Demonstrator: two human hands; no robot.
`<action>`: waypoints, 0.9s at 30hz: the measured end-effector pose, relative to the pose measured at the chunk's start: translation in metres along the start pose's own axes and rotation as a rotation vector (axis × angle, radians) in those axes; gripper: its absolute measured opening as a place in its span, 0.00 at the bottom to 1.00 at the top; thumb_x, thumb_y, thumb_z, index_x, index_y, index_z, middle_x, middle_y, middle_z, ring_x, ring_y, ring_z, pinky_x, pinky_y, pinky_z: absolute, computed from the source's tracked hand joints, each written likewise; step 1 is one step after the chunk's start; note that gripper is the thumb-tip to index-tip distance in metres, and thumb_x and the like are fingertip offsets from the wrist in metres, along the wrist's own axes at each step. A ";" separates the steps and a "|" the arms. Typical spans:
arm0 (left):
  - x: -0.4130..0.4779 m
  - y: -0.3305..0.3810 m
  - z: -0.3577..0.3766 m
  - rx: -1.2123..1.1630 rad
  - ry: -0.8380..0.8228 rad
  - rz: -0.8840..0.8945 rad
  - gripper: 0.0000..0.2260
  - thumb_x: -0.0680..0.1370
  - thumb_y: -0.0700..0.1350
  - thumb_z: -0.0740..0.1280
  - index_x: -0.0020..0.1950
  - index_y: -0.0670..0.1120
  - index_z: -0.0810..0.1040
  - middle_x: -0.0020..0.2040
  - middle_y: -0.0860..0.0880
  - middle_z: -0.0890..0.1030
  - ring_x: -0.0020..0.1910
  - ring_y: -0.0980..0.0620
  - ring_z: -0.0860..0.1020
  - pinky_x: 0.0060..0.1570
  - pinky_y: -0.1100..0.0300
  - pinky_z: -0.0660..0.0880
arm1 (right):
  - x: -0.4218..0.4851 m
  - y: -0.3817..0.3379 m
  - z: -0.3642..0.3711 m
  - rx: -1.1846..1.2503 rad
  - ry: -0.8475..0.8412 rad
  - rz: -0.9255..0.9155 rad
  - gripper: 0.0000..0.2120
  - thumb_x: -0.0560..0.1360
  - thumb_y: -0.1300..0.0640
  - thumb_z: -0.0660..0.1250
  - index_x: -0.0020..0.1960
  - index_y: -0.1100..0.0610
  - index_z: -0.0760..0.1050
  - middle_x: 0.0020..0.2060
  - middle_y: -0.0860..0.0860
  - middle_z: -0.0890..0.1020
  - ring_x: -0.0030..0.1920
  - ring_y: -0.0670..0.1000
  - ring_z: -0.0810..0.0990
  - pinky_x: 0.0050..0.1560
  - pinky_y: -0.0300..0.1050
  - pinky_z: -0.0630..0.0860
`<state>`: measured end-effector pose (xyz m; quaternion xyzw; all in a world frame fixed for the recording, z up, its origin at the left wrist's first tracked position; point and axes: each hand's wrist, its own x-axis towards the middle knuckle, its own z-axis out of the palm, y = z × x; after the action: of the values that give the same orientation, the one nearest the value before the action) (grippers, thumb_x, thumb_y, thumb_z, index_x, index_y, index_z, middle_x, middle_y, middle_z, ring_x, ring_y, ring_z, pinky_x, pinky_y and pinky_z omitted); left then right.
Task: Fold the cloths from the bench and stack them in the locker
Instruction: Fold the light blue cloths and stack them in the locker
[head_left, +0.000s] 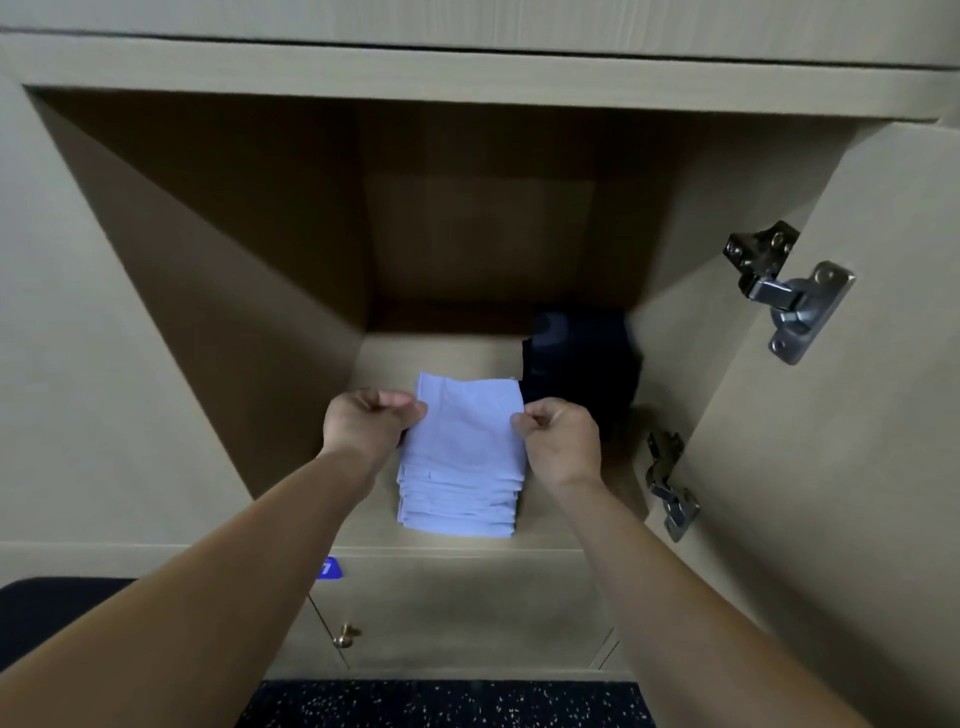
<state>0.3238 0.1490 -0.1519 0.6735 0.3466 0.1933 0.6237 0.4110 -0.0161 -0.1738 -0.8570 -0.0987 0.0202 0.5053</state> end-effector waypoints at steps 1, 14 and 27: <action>0.001 -0.004 0.000 0.004 0.007 -0.005 0.04 0.73 0.37 0.74 0.42 0.42 0.80 0.41 0.44 0.83 0.41 0.47 0.81 0.48 0.55 0.79 | 0.000 0.002 0.002 -0.011 0.001 0.002 0.03 0.75 0.57 0.69 0.44 0.54 0.81 0.41 0.51 0.83 0.44 0.52 0.80 0.47 0.46 0.77; -0.004 -0.009 0.002 0.368 0.108 0.265 0.05 0.79 0.41 0.66 0.44 0.44 0.81 0.40 0.50 0.81 0.38 0.52 0.77 0.33 0.69 0.70 | -0.002 0.004 0.001 -0.221 0.079 -0.186 0.12 0.78 0.54 0.65 0.60 0.55 0.77 0.53 0.52 0.79 0.53 0.53 0.78 0.51 0.48 0.76; 0.000 -0.030 0.005 0.835 -0.370 0.393 0.25 0.85 0.51 0.51 0.80 0.44 0.51 0.80 0.48 0.49 0.79 0.56 0.47 0.67 0.74 0.39 | 0.000 0.016 0.023 -0.479 -0.432 -0.289 0.27 0.84 0.47 0.46 0.79 0.57 0.48 0.79 0.51 0.48 0.78 0.46 0.44 0.74 0.37 0.40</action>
<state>0.3208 0.1448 -0.1814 0.9414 0.1441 0.0291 0.3035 0.4103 -0.0036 -0.1989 -0.9043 -0.3255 0.1055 0.2552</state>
